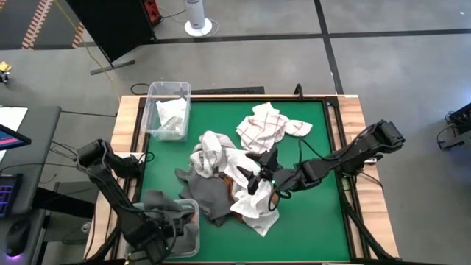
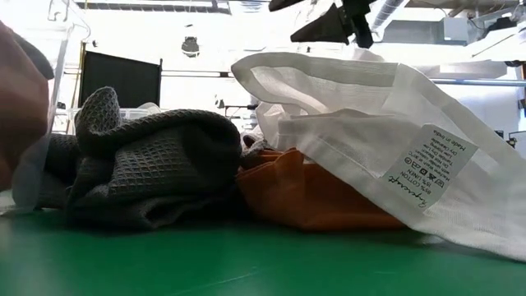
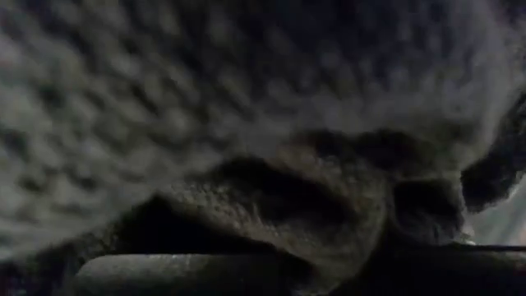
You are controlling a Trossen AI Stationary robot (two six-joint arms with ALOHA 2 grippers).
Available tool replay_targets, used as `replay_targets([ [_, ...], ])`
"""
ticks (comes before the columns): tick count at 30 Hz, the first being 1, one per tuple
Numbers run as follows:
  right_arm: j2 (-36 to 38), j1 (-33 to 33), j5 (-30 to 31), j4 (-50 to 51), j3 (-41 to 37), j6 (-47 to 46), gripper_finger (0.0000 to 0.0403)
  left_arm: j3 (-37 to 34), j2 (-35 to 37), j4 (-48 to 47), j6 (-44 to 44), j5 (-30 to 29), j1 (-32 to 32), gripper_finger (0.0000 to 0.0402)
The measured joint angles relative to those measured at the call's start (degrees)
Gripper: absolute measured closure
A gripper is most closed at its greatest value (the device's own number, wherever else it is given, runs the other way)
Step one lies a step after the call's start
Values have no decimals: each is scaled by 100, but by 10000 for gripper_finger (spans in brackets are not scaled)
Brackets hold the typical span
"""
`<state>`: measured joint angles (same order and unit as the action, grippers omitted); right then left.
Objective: Sort towels by color in basket
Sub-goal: Put the gray towel into the bottom transparent bin
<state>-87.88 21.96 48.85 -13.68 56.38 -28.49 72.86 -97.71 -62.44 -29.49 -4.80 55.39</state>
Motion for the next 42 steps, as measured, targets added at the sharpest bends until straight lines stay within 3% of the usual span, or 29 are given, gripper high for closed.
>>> replay_targets([
  [8,0,254,346,-214,0,41,92,43,854,-293,314,-511,-75,401],
  [14,0,277,431,-238,0,40,92,-226,995,-147,599,-461,-79,392],
  [25,0,271,430,-199,0,44,92,-1501,1003,1178,692,-39,-120,256],
  [29,0,242,430,-179,0,50,92,-1367,1010,921,624,-85,-110,227],
  [42,-40,233,429,-218,0,44,92,-260,1350,-488,857,-315,-156,203],
])
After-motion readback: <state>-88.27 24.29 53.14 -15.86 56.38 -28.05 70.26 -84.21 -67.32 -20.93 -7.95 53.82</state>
